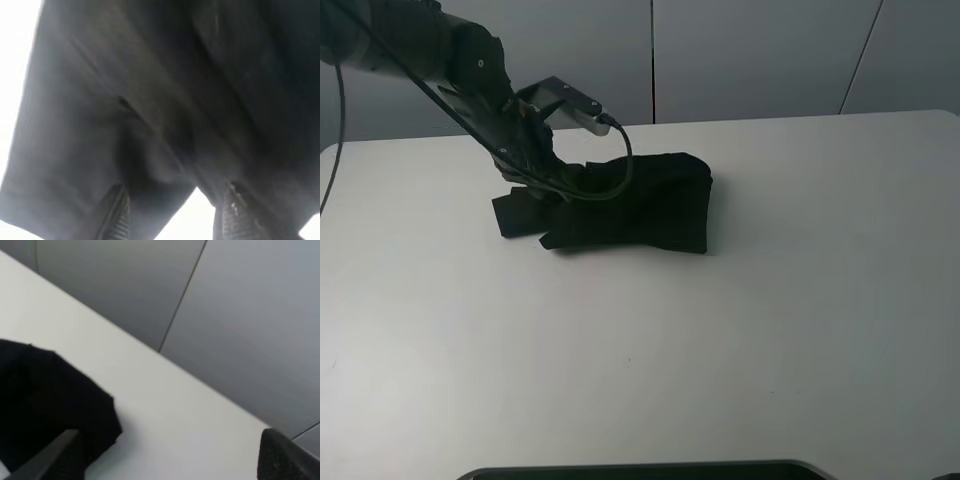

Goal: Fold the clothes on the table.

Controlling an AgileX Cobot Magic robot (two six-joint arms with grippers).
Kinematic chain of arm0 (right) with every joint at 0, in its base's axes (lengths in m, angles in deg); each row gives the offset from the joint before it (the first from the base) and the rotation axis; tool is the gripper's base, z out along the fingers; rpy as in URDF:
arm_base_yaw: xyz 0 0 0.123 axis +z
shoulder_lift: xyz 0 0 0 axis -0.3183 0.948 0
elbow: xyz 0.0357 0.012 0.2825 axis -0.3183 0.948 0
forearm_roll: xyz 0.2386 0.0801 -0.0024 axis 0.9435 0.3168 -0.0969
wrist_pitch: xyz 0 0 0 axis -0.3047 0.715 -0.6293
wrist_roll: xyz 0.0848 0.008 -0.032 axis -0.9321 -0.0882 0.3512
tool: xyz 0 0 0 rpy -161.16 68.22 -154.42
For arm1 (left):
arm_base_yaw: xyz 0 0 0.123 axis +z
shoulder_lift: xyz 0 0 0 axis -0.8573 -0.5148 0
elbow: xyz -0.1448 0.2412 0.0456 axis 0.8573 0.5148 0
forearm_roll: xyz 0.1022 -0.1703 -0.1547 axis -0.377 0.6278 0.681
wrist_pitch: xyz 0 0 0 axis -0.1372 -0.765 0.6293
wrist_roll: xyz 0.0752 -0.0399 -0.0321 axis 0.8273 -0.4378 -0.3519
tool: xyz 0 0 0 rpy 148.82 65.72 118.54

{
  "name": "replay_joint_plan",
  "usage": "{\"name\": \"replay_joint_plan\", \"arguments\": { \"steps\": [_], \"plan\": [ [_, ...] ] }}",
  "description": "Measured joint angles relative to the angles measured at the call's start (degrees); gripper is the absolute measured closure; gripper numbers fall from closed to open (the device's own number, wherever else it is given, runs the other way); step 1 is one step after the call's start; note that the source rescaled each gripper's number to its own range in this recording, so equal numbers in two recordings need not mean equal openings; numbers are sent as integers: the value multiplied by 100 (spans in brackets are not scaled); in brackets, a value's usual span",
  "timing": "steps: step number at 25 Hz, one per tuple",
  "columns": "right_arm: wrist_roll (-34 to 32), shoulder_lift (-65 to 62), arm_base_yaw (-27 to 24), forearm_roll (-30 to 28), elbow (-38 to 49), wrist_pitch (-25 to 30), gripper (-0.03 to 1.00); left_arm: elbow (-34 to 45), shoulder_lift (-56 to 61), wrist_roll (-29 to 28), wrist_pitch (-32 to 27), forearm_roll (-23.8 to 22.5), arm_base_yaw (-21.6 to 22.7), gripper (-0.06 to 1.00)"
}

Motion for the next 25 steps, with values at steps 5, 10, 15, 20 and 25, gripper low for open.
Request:
{"name": "replay_joint_plan", "arguments": {
  "steps": [5, 10, 15, 20, 25],
  "plan": [
    [-434, -860, 0, -860, 0, 550, 14, -154, 1436, 71, -275, 728, 0, 37],
    [-485, -1764, 0, -1268, 0, 1546, -2, -168, 2990, 69, -746, 967, 0, 22],
    [-207, -2847, 0, -2093, -77, 2427, -3, -181, 4702, -474, -1245, 636, 0, 6],
    [142, -3556, 0, -2580, -616, 2720, -3, -181, 6100, -1271, -2330, 26, 0, 0],
    [347, -4080, 0, -2778, -1121, 2731, -3, -185, 7189, -1843, -3384, -743, 0, -3]
  ]
}}
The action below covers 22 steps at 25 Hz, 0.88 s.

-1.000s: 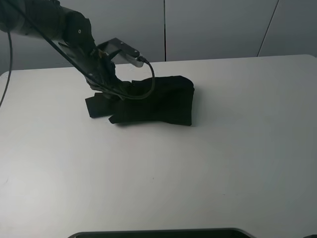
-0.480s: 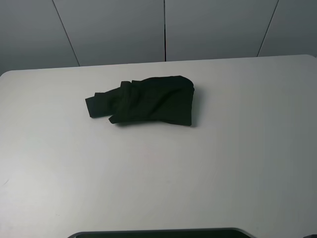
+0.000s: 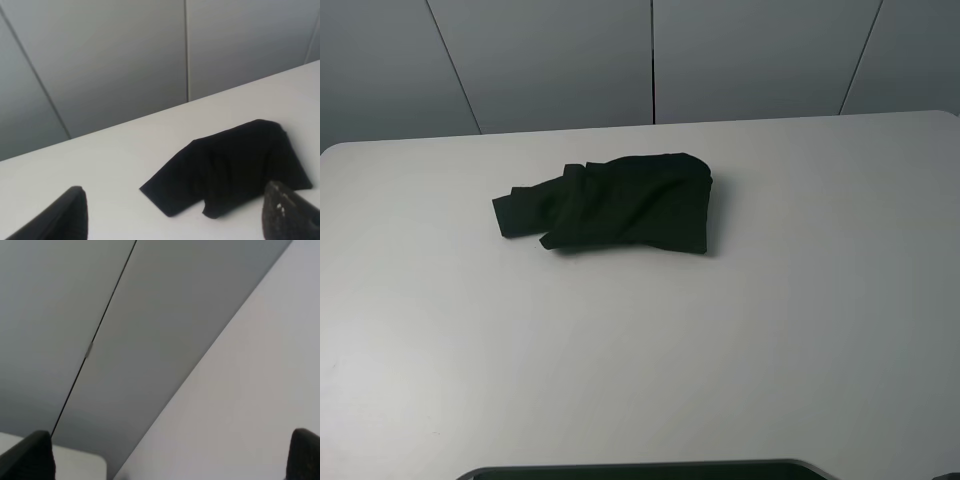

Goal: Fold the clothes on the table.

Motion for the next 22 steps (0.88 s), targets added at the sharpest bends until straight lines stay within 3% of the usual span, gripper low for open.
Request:
{"name": "replay_joint_plan", "arguments": {
  "steps": [4, 9, 22],
  "plan": [
    [282, -381, -51, -434, -115, 0, -3, -9, 676, -232, -112, -309, 0, -4],
    [370, -837, -608, -980, -115, 39, -3, -9, 1155, -280, -140, -458, 0, -5],
    [527, -1983, -2387, -99, -13, 39, -3, -9, 1383, 94, -148, -1207, 0, -6]
  ]
}}
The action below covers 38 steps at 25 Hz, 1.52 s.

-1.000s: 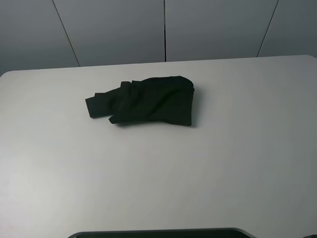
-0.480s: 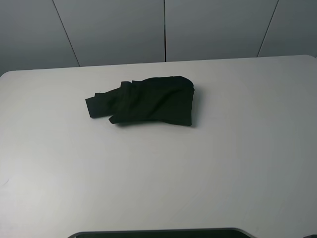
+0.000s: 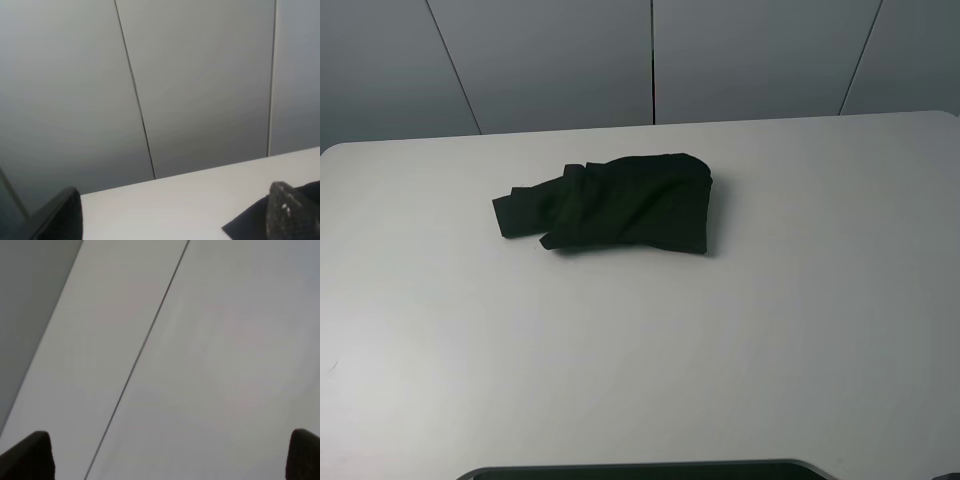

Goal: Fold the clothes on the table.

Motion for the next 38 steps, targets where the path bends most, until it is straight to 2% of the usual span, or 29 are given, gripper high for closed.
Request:
{"name": "replay_joint_plan", "arguments": {
  "steps": [4, 7, 9, 14, 17, 19, 23, 30, 33, 38],
  "plan": [
    [22, -125, -289, 124, 43, 0, -3, 0, 271, -75, 0, -64, 29, -6],
    [22, -152, -314, 254, 48, 0, -3, -4, 607, -68, 0, 19, 364, -6],
    [22, -152, -314, 310, 48, 0, -3, -13, 858, 51, 0, 154, 732, -6],
    [22, -152, -314, 605, 70, 0, -3, -13, 1430, 548, 0, 707, 2006, -6],
    [22, -162, -346, 1071, 301, 0, -3, -13, 1602, 689, 0, 973, 2653, -6],
    [22, -162, -453, 1582, 653, -16, -2, 69, 1726, 678, 0, 1206, 2895, -6],
    [-71, -162, -647, 2702, 1606, -29, -2, 724, 1944, 537, 11, 1437, 2961, -6],
    [-350, -162, -676, 4098, 3465, -34, -1, 2599, 2059, 251, 0, 1918, 2961, -6],
    [-398, -151, -676, 4446, 4151, -210, -1, 3431, 2059, 229, 0, 2102, 2961, -6],
    [-425, -141, -676, 4567, 4997, -449, -1, 4552, 2059, 218, 293, 2341, 2961, -6]
  ]
}}
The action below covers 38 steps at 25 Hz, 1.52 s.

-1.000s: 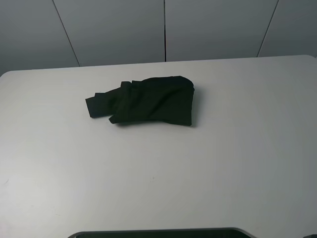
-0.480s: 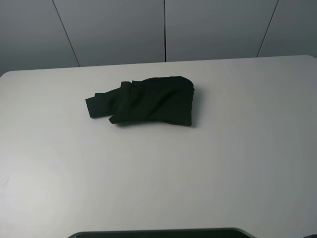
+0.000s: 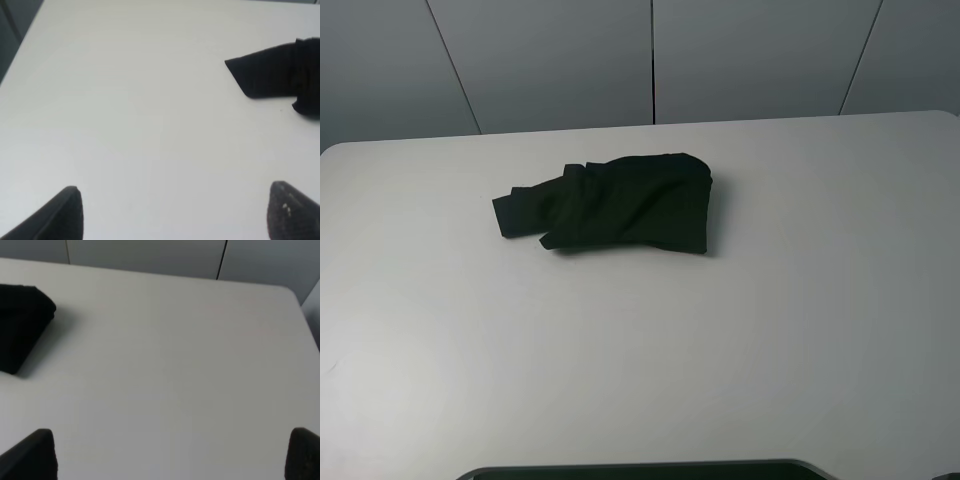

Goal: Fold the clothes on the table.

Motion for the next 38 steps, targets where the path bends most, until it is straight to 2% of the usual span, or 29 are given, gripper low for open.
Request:
{"name": "replay_joint_plan", "arguments": {
  "steps": [5, 38],
  "plan": [
    [-59, 0, 0, 10, 119, -247, -1, 223, 9, 0, 432, 22, 0, -6],
    [-304, 0, 0, -64, 119, -293, -1, 300, 9, 0, 490, 11, 0, -6]
  ]
}}
